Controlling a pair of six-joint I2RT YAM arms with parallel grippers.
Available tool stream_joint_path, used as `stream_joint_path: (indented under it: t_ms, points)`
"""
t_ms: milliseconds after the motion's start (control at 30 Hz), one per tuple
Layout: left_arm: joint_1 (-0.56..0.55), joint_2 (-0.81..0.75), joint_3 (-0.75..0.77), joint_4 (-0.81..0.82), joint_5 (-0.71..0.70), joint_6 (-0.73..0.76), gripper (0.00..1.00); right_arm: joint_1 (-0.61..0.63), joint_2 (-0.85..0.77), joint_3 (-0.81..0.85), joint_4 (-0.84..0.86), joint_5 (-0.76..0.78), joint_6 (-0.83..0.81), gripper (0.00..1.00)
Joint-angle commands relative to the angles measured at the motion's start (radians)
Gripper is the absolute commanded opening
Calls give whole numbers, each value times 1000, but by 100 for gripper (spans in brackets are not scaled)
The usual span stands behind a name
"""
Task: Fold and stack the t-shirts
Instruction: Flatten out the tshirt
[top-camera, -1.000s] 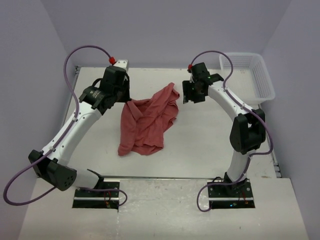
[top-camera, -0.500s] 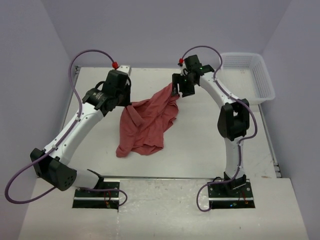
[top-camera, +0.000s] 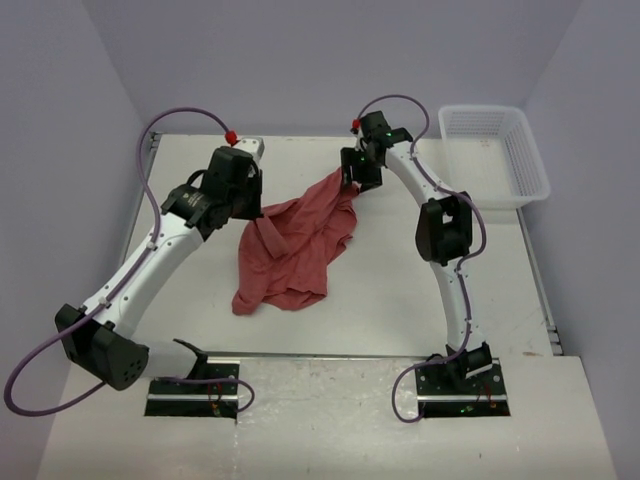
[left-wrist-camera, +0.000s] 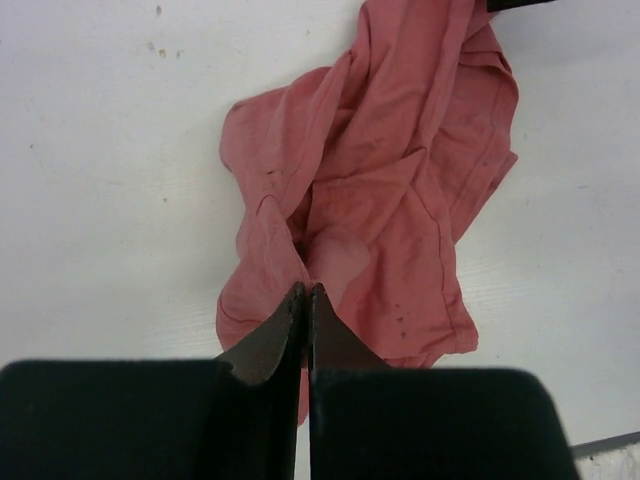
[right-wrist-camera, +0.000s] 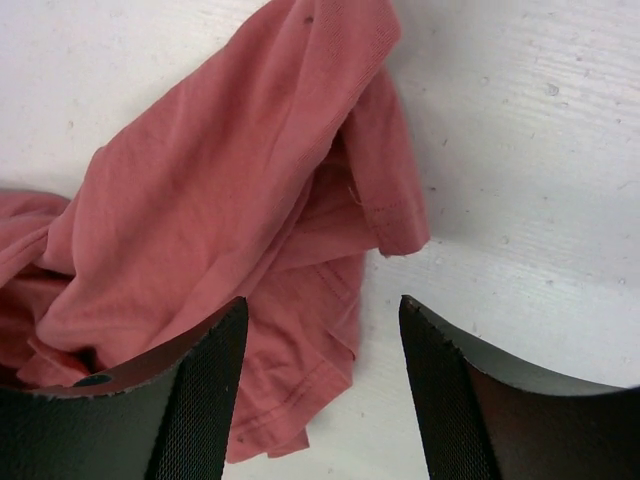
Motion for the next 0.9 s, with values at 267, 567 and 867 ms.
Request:
stream_joint_path:
  t_ms: [267,567,867]
  points:
    - [3,-107,-98,57,154,16,0,-50,53,138,1,38,-59,68]
    - [3,-156,-89,27,160,21,0,-64,124,169,76,-102,-21,86]
    - [3,-155,-78,40,200,33,0,-64,177,201,104,-192,14,53]
